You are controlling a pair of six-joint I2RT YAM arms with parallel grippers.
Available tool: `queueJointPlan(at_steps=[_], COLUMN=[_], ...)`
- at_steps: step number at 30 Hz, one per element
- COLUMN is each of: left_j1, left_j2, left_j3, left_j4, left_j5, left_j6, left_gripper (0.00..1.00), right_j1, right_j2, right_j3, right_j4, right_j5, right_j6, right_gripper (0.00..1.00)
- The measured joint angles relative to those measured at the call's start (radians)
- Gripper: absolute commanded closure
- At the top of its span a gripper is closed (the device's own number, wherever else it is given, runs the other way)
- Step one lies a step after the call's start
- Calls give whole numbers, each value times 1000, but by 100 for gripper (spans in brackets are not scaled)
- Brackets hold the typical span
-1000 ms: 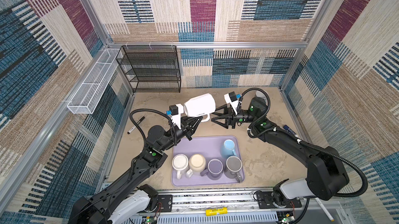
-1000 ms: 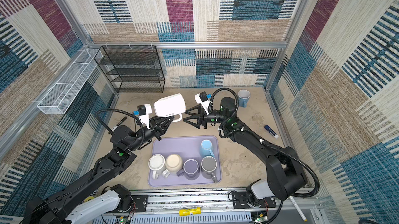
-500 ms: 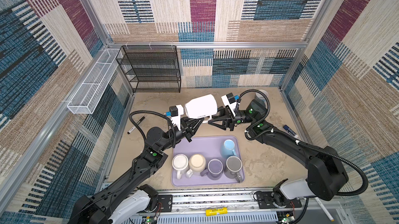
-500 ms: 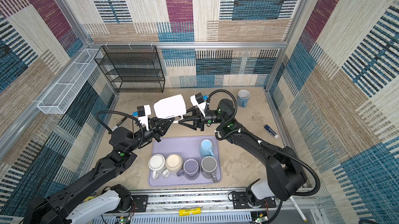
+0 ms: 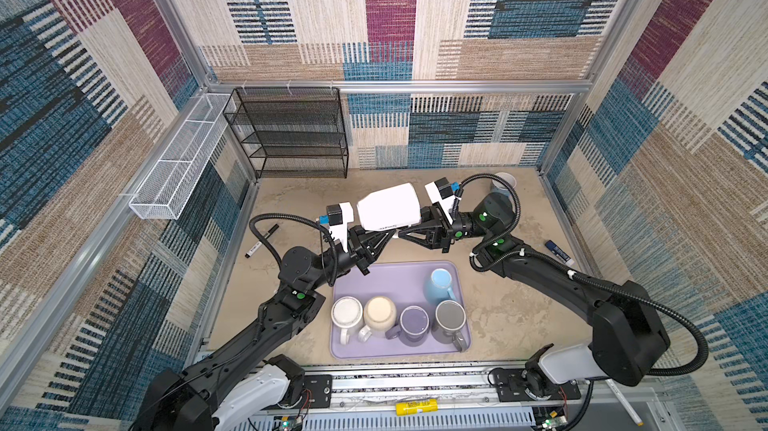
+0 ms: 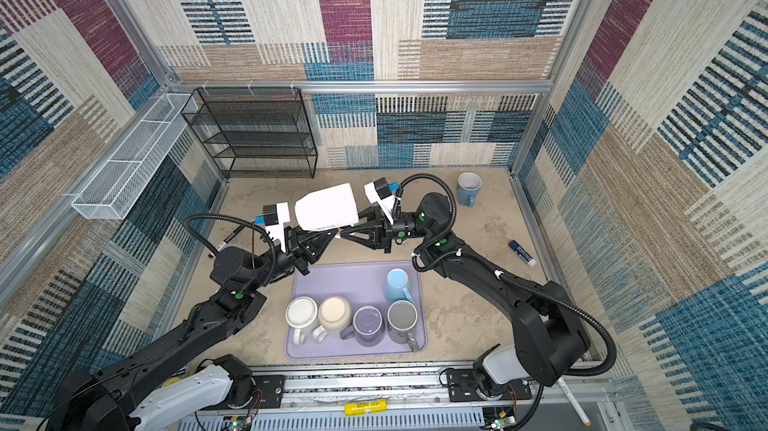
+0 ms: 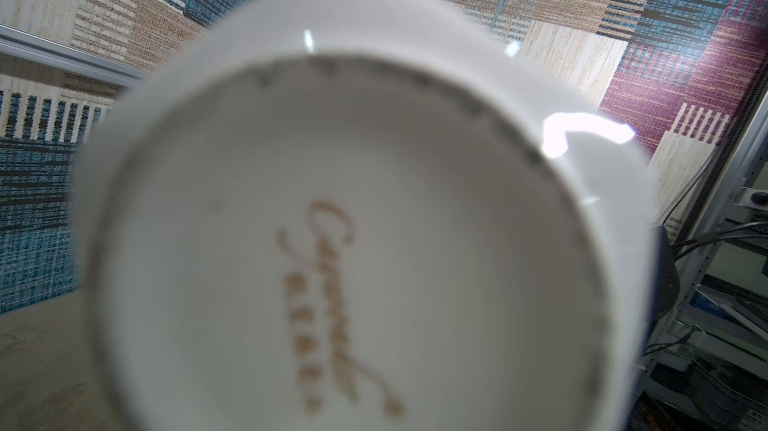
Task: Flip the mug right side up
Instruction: 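Close the right gripper on the white mug's rim and open the left gripper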
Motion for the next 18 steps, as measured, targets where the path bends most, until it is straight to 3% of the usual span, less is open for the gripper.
queueJointPlan(at_steps=[13, 18], left_j1=[-2, -4], left_j2=[17, 19], left_j3=[-30, -31], left_j4=[97, 117], left_j5=[14, 25], left_j6=[-14, -28], left_gripper=[100, 100], right_j1=[12, 14], right_j2=[-3, -2], right_j3=[-61, -66], right_j4=[171, 201], right_j5=[80, 86], right_j6=[169, 194], right_gripper=[80, 90])
